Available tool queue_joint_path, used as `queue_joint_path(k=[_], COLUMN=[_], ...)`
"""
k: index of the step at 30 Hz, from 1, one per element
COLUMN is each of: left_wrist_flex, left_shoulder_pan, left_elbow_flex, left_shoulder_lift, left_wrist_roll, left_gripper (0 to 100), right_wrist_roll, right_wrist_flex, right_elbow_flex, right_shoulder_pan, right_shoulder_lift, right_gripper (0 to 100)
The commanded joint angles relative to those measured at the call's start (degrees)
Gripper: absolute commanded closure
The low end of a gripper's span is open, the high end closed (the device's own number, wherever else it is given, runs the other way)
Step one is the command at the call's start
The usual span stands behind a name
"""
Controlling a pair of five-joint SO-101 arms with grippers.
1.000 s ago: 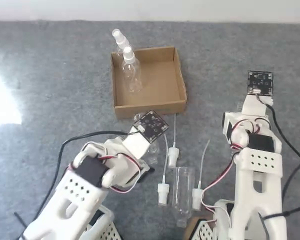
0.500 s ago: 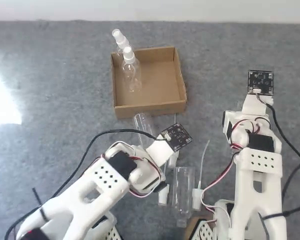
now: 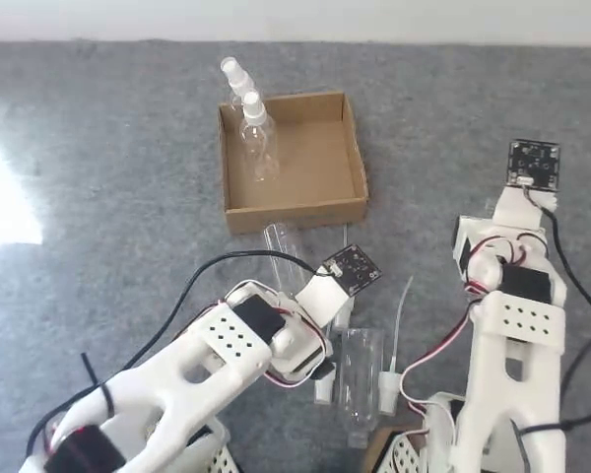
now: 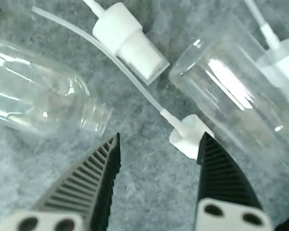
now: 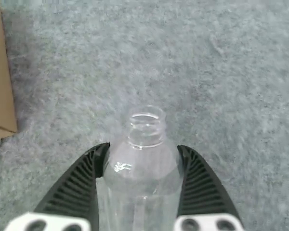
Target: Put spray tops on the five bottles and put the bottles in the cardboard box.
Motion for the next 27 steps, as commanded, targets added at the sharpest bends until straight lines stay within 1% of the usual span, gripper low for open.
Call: queue_joint_path(k=[1, 3, 11, 18, 27], left_wrist_flex=[-1.14, -1.23, -1.23, 1.58, 1.23], left_shoulder_pan=[0.35, 0.35, 0.35, 0.35, 0.35], left_elbow_flex=[-0.13, -0.13, -0.4, -4.44, -7.16], left_shoulder_lift=[1.32, 1.58, 1.76, 1.85, 1.93], left_wrist_roll=[0.79, 0.79, 0.44, 0.44, 0.79], left_gripper=[76, 76, 76, 76, 76], right_wrist_roll=[-0.7, -1.67, -1.67, -1.67, -1.49], right_wrist_flex=[-1.45, -1.45, -1.45, -2.59, -2.59], right_elbow_flex=[-1.23, -1.23, -1.23, -0.97, -0.97], right_shoulder_pan=[1.98, 2.15, 2.07, 2.07, 1.89], right_shoulder_lift=[-1.89, -1.89, -1.89, -1.89, -1.89], right_gripper=[96.1, 96.1, 96.1, 96.1, 96.1])
